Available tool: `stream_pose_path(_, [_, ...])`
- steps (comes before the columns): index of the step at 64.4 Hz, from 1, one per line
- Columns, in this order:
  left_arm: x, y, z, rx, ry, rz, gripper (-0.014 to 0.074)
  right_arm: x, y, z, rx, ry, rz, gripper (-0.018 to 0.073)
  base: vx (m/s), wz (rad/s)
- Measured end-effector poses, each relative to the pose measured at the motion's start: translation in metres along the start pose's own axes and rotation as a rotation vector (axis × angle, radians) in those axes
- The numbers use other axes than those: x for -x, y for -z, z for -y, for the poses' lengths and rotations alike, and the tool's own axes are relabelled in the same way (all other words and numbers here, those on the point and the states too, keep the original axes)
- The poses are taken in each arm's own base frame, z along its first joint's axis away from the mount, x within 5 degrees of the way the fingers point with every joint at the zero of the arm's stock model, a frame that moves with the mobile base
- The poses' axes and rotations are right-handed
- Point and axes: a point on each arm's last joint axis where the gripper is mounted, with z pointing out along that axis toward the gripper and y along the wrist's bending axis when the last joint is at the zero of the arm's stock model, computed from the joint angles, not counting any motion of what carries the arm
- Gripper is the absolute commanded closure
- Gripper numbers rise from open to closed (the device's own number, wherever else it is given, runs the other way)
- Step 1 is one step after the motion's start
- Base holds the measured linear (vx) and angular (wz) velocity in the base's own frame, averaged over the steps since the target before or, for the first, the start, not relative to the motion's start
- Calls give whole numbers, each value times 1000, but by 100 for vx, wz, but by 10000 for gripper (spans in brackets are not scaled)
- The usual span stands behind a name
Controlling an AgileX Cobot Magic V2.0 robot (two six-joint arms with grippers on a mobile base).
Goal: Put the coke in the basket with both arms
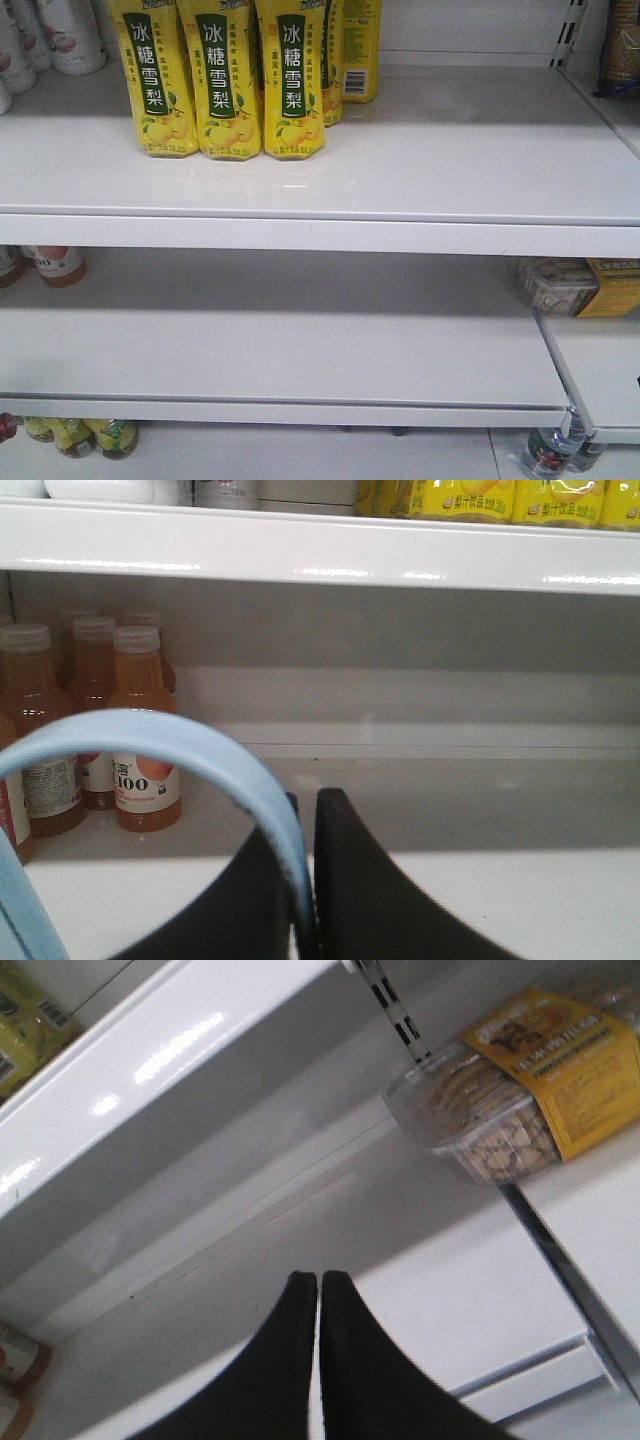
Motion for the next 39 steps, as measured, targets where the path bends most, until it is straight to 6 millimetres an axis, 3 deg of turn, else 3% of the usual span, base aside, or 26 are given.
stream_pose_path(28, [0,0,0,0,0,0,603,-6,5,7,-62,-89,-63,564,0,0])
stream_pose_path(39, [0,0,0,0,0,0,603,-11,15,9,-21,83,-112,564,0,0])
